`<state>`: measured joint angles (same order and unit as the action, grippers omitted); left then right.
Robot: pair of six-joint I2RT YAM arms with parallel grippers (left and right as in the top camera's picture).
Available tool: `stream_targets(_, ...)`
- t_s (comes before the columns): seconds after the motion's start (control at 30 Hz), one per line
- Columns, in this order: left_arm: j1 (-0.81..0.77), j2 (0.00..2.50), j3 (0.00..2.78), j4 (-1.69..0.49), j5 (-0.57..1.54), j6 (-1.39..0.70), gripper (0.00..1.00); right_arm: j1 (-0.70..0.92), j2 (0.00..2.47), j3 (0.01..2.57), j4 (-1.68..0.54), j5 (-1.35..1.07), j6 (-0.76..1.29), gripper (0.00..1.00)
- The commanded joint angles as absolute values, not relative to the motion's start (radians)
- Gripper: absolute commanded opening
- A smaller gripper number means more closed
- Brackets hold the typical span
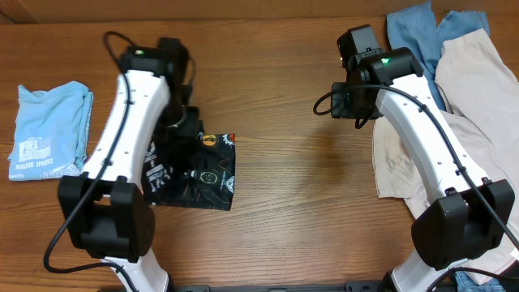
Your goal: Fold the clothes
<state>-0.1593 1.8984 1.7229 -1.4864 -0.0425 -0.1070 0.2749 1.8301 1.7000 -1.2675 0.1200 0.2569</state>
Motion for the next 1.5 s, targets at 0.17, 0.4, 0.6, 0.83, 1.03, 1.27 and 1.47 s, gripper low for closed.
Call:
stream_targets(0.17, -0.223, 1.883, 1.637, -1.47, -0.07, -0.15, 0.11, 0.272, 1.83, 1.708, -1.259, 0.126, 0.255, 0.46)
stream_targets(0.4, -0.225, 1.883, 1.595, -1.458, -0.036, -0.165, 0.11, 0.272, 1.83, 1.708, -1.259, 0.118, 0.255, 0.46)
stream_targets(0.6, -0.234, 1.883, 1.595, -1.454, -0.018, -0.165, 0.11, 0.272, 1.83, 1.708, -1.259, 0.11, 0.255, 0.46)
stream_targets(0.83, -0.299, 1.883, 1.592, -1.431, 0.034, -0.165, 0.15, 0.272, 1.83, 1.708, -1.259, 0.11, 0.255, 0.46)
stream_targets(1.03, -0.374, 1.883, 1.586, -1.471, 0.048, -0.145, 0.52, 0.272, 1.83, 1.708, -1.259, 0.11, 0.255, 0.46)
stream_targets(1.27, -0.346, 1.876, 1.587, -1.517, -0.009, -0.127, 0.46, 0.272, 1.83, 1.708, -1.262, 0.109, 0.254, 0.46)
stream_targets(1.47, -0.251, 1.833, 1.587, -1.427, -0.032, -0.178, 0.48, 0.282, 1.831, 1.708, -1.253, -0.218, 0.032, 0.46)
